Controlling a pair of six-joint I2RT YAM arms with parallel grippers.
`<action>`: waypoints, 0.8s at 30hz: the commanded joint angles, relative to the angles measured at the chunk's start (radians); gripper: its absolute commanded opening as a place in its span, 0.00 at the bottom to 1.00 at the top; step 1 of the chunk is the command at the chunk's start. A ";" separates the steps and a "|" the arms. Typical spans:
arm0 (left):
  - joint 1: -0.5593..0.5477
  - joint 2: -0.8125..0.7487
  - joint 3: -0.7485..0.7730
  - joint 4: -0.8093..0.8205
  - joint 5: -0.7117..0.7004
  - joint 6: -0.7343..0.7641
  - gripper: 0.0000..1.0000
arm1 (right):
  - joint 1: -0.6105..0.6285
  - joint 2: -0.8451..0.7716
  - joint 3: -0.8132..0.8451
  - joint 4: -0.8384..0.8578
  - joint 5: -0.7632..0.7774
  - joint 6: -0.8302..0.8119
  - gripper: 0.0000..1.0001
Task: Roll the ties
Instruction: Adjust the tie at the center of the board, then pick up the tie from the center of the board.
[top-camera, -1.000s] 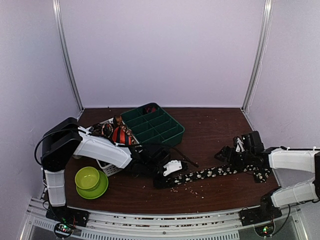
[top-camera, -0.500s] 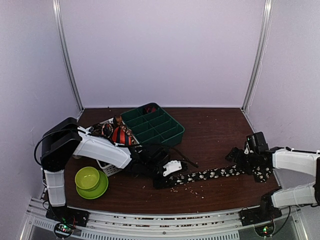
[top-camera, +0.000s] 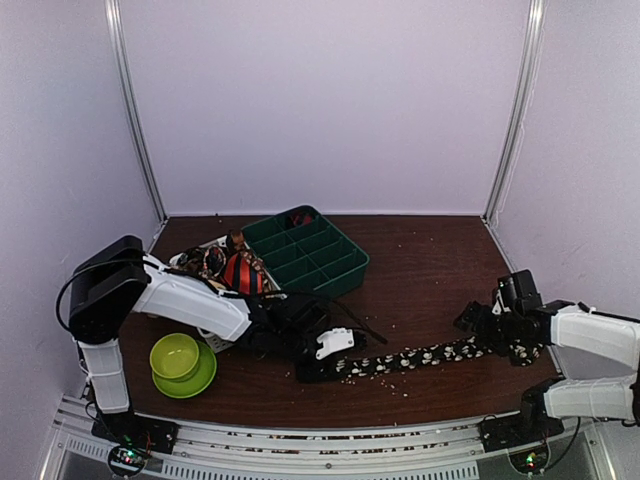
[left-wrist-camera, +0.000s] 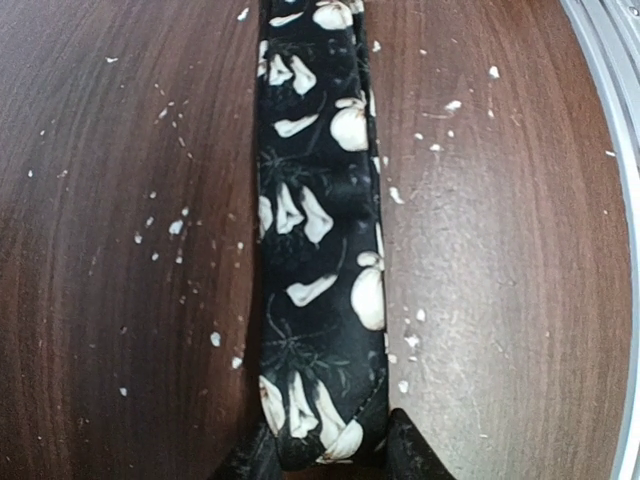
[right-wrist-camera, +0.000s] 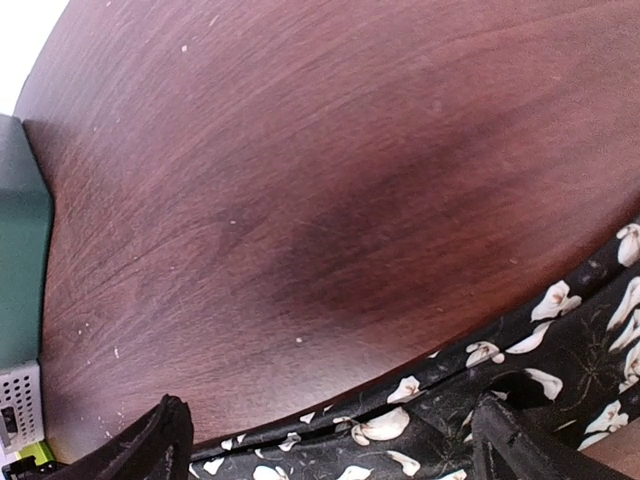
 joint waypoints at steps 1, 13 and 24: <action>-0.012 -0.027 -0.042 -0.032 0.025 -0.019 0.36 | 0.001 0.058 0.001 0.000 -0.092 -0.027 0.97; -0.012 -0.098 -0.136 0.063 -0.026 -0.087 0.68 | 0.120 -0.159 -0.063 0.185 -0.281 0.023 0.92; -0.011 -0.040 -0.080 0.051 -0.033 -0.096 0.37 | 0.351 0.011 -0.014 0.349 -0.230 0.084 0.64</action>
